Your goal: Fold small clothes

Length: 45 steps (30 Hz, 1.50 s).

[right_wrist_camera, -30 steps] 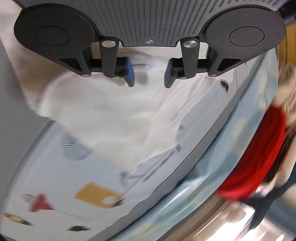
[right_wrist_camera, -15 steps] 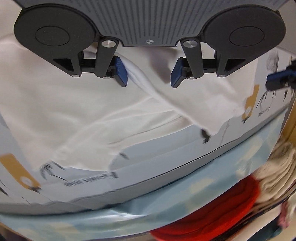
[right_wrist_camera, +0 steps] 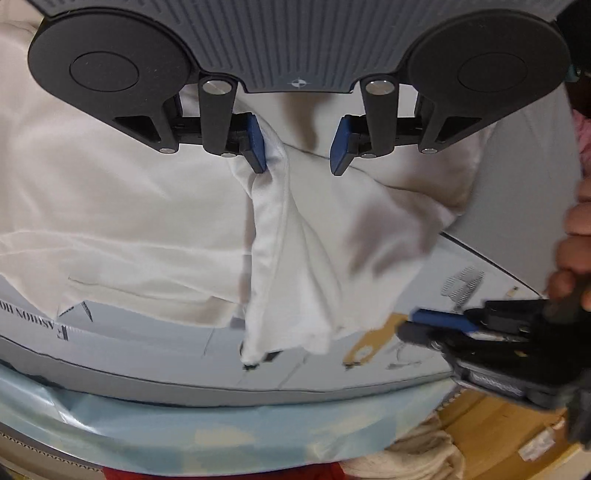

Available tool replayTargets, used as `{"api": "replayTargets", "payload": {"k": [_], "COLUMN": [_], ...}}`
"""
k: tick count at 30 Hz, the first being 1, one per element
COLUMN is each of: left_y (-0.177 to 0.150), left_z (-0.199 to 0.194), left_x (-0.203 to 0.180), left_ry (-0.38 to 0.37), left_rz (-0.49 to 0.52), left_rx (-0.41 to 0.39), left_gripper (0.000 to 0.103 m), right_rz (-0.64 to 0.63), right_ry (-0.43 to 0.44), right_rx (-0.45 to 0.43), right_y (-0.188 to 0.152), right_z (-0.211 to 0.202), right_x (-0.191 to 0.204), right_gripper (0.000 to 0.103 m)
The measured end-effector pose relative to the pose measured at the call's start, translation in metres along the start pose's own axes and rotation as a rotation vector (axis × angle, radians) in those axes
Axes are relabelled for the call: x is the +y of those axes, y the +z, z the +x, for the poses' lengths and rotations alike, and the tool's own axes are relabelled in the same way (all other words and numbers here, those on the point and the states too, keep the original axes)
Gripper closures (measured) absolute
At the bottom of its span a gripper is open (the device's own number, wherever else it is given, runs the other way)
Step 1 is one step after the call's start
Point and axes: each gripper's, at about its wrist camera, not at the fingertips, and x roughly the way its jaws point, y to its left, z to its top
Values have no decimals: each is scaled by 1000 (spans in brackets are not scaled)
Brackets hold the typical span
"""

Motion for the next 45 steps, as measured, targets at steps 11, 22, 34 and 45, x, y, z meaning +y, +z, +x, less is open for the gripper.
{"api": "replayTargets", "payload": {"k": [11, 22, 34, 45], "left_y": [0, 11, 5, -18], "left_z": [7, 2, 3, 24], "left_x": [1, 23, 37, -12], "left_ry": [13, -66, -133, 18], "left_rz": [-11, -124, -263, 56], "left_rx": [10, 39, 108, 206], "left_gripper": [85, 62, 51, 41], "right_rz": [316, -126, -106, -267], "right_ry": [-72, 196, 113, 248], "right_rx": [-155, -196, -58, -23], "right_y": [8, -1, -17, -40], "right_z": [31, 22, 19, 25], "right_x": [-17, 66, 57, 104], "right_gripper": [57, 59, 58, 57]}}
